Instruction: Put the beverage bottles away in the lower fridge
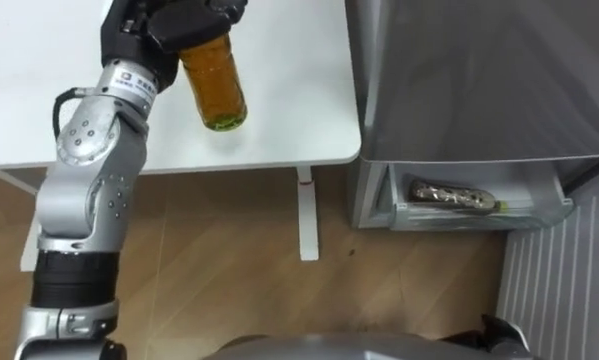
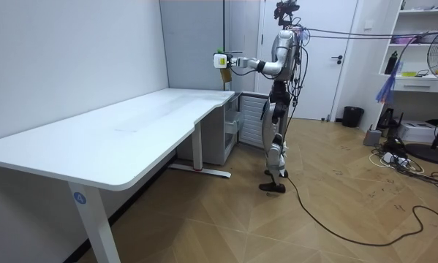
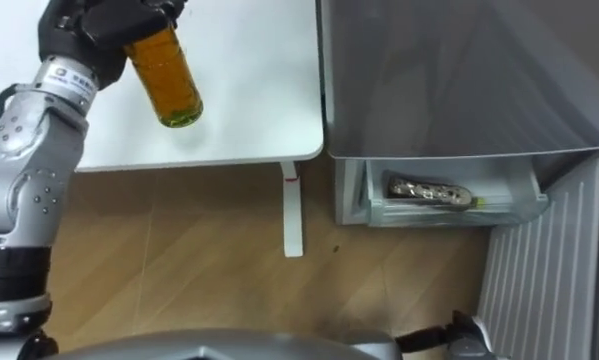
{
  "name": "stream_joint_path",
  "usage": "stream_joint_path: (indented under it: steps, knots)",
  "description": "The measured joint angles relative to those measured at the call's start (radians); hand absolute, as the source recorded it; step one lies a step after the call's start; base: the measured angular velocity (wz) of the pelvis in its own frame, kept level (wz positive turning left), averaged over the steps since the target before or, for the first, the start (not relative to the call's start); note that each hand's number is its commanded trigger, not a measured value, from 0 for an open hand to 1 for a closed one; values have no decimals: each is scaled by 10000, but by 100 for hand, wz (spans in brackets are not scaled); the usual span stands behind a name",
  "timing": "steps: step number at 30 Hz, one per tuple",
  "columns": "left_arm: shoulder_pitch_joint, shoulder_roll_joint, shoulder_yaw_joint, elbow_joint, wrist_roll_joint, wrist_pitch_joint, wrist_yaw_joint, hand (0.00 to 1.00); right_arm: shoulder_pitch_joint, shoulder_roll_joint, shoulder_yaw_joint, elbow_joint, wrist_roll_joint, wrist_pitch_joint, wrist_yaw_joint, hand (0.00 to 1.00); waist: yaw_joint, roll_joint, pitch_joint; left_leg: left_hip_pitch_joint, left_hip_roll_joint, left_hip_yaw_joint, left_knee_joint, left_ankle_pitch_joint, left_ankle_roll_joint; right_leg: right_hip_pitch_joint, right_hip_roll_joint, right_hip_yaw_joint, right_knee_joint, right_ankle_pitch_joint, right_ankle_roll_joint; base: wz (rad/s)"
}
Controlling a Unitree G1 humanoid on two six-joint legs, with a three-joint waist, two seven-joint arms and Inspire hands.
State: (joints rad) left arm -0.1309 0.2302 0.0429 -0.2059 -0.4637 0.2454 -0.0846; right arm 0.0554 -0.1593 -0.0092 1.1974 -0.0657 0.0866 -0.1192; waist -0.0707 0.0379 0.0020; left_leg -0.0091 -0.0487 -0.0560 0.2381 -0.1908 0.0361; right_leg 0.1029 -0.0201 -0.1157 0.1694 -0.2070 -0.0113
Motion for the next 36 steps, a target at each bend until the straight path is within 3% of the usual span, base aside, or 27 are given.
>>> stream_joint_path:
  steps: [6, 13, 16, 21, 28, 30, 36]
  knots:
    - [555, -252, -197, -382, -53, -13, -690, 100, -192, -71, 355, 7, 66, -18, 451, 0, 241, -28, -3, -15, 12, -56, 17, 3, -5, 24, -95, -679, 2, 0, 0, 4]
    - [968, -422, -222, -380, -171, -211, -868, 100, -293, -44, 747, 137, 630, -28, 534, 0, 519, -157, 27, 58, 7, -53, 60, 6, 1, 159, -129, -911, -4, 0, 1, 4]
    - [1761, -693, -257, -359, -175, -335, -865, 100, -451, 94, 853, 103, 988, -35, 566, 0, 555, -298, 26, 49, 18, -47, 137, 7, 0, 187, -136, -1063, -1, -1, 1, 1]
    - [2619, -814, -567, -350, -502, -350, -865, 100, -699, 149, 1270, -24, 1088, -134, 795, 0, 728, -537, 48, -77, -14, -111, 280, 3, 3, 217, -144, -1109, -27, -16, 10, 6]
    - [2793, -828, -1073, -243, -502, -374, -805, 100, -788, 254, 1998, -799, 953, -359, 1108, 0, 983, -583, 47, -318, -44, -275, 500, 0, 5, 173, -139, -1331, -6, -20, 13, 14]
    - [2794, -847, -1272, 40, -503, -698, -820, 100, -791, 313, 2299, -1141, 947, -423, 1374, 0, 1069, -581, 45, -309, -40, -311, 508, 2, 2, 188, -135, -1366, 12, -24, 7, 4]
    - [2792, -974, -1412, 968, -538, -802, -819, 100, -847, 351, 2970, -1593, 1037, -655, 2032, 0, 1061, -617, 62, -315, -36, -292, 526, 2, 1, 225, -134, -1349, 15, -25, 3, 1]
